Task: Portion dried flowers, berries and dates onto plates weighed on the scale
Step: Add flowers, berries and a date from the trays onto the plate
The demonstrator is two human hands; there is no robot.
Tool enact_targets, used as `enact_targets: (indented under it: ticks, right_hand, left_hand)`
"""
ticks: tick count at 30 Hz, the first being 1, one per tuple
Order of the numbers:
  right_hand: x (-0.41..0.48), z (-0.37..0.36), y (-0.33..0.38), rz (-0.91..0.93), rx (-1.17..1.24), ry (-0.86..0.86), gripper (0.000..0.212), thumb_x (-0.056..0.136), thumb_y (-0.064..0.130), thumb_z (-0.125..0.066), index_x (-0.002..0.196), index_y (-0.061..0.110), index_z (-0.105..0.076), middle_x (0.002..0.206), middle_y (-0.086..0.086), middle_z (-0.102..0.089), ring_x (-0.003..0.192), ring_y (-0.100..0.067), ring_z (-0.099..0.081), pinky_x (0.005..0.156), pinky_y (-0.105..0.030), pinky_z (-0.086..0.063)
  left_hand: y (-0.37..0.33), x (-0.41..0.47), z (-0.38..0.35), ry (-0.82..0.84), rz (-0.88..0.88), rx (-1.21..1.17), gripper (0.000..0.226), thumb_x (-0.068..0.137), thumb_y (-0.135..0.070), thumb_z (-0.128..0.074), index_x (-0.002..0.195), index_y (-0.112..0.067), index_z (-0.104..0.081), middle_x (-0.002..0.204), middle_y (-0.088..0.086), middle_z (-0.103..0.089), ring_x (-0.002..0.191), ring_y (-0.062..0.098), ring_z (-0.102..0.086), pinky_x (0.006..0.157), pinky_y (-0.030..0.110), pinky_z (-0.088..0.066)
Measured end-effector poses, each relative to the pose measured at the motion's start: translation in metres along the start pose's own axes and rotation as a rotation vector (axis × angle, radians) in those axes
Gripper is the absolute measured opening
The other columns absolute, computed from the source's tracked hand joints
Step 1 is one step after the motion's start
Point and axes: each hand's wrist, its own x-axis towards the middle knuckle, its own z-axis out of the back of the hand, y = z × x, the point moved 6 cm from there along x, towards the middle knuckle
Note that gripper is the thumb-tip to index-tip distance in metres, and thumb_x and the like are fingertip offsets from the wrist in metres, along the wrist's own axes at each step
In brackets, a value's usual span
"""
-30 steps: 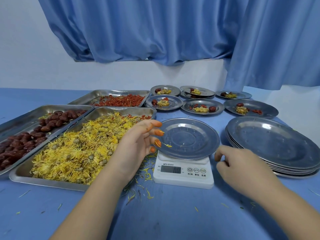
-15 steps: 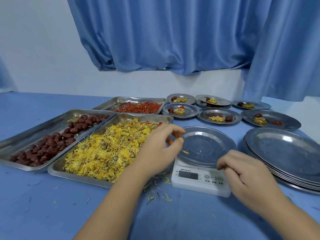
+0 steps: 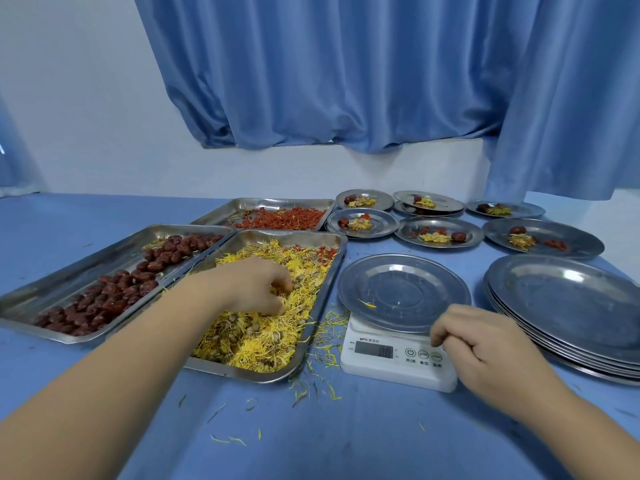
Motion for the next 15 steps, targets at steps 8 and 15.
enact_targets:
  ticks: [8, 15]
  right_hand:
    - [-0.001, 0.004, -0.006, -0.045, 0.003, 0.002, 0.03, 0.074, -0.009, -0.057, 0.065, 0.019, -0.065, 0.065, 0.013, -0.06, 0.066, -0.007, -0.056, 0.062, -0.035, -0.048]
    - [0.0, 0.002, -0.007, -0.075, 0.029, 0.011, 0.03, 0.076, -0.005, -0.054, 0.063, 0.021, -0.063, 0.063, 0.014, -0.056, 0.065, -0.006, -0.054, 0.062, -0.035, -0.047]
  left_hand:
    - [0.008, -0.004, 0.02, -0.104, -0.028, -0.087, 0.024, 0.086, -0.021, -0.069, 0.105, -0.035, -0.065, 0.117, -0.008, -0.059, 0.097, 0.004, -0.054, 0.077, 0.023, -0.042]
    - [0.019, -0.011, 0.04, -0.293, 0.006, -0.322, 0.02, 0.091, -0.034, -0.065, 0.111, -0.035, -0.066, 0.118, -0.011, -0.061, 0.105, 0.008, -0.057, 0.086, 0.029, -0.039]
